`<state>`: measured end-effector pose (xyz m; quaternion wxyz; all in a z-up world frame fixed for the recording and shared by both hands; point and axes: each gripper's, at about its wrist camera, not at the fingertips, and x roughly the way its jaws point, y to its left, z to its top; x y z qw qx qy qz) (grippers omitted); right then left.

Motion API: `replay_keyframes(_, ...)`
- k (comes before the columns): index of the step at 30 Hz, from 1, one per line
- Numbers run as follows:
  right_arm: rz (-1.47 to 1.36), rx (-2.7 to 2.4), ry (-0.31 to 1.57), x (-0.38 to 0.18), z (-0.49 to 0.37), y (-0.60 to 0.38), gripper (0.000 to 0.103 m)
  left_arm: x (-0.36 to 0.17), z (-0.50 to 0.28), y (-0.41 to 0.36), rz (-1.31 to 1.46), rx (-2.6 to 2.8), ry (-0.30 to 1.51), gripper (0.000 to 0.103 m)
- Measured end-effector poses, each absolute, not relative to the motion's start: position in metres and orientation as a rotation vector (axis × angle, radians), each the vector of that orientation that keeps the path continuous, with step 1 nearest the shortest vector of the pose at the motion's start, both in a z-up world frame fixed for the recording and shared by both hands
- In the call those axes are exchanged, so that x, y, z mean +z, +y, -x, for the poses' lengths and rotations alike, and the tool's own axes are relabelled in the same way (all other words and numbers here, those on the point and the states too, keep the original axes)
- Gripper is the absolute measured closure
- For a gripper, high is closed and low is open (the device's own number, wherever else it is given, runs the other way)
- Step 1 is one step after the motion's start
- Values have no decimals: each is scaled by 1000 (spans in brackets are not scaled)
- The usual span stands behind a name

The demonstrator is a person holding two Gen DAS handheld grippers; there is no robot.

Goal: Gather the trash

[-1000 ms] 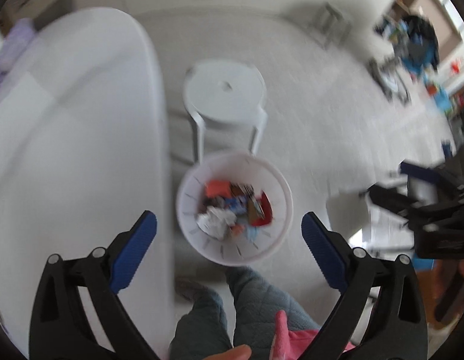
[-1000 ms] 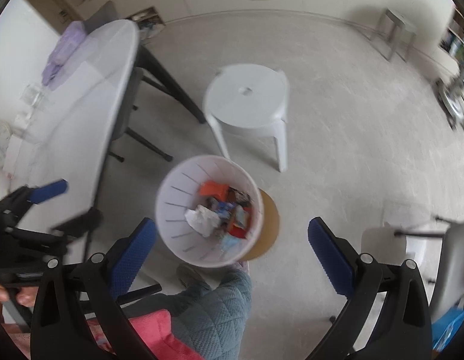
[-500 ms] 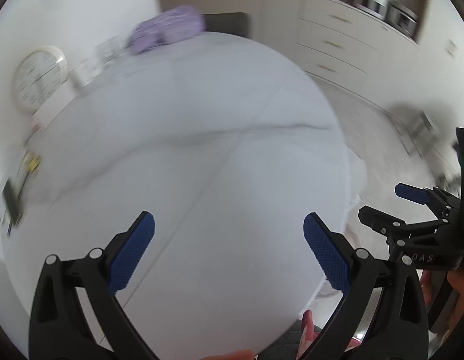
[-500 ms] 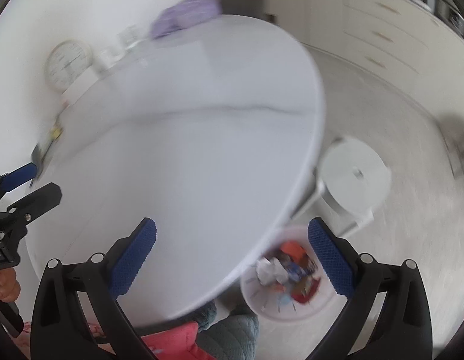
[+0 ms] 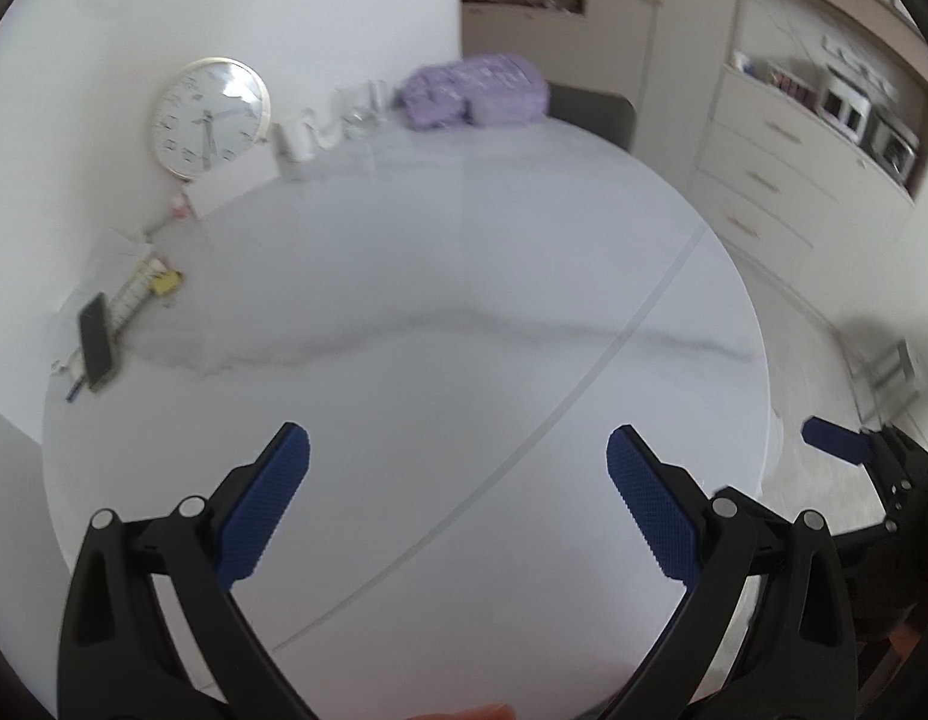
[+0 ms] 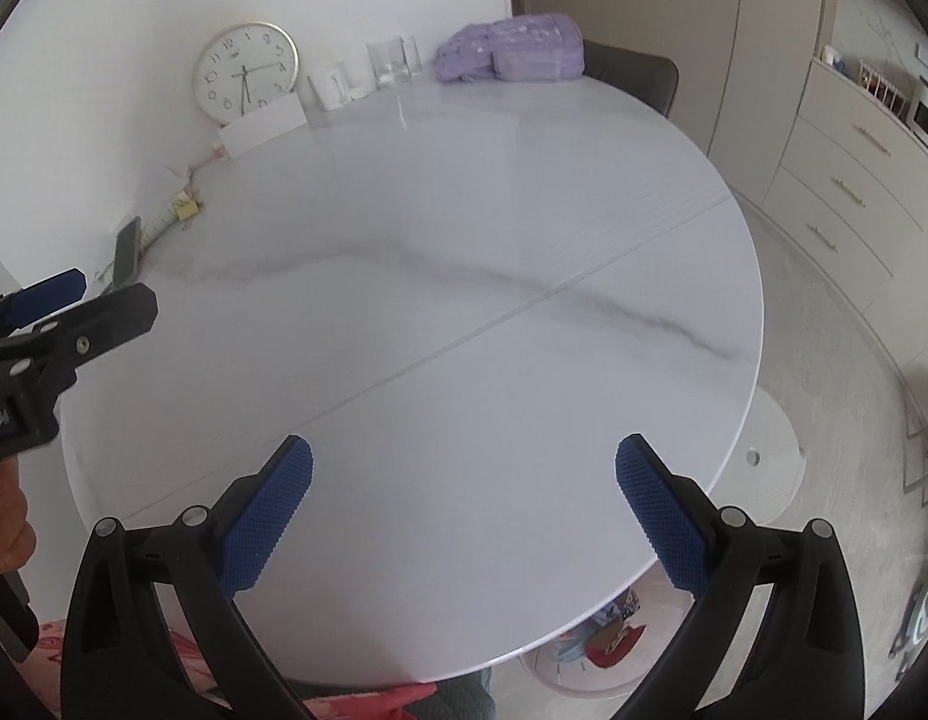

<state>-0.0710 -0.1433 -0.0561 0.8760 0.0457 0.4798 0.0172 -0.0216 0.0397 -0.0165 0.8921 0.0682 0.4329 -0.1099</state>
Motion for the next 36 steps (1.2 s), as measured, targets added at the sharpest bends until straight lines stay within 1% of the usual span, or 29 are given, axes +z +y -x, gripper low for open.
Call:
replay_keyframes(5, -69, 58, 894, -7, 53, -135, 3, 31, 8, 58, -149, -168, 785, 8)
replay_keyframes(13, -36, 84, 660, 102, 23, -123, 2, 124, -9, 76, -142, -77, 589, 8)
replay_keyframes(17, -38, 107, 585, 139, 15, -119, 2, 155, -16, 85, -104, -47, 551, 8)
replay_keyframes(21, -44, 105, 537, 162, 13, -120, 2, 167, -20, 87, -72, -24, 546, 8)
replay_keyframes(24, -51, 124, 525, 168, 12, -118, 2, 167, -21, 87, -50, -19, 557, 8)
replay_keyframes(36, -63, 152, 544, 160, 6, -113, 2, 153, -21, 84, -36, -15, 598, 8)
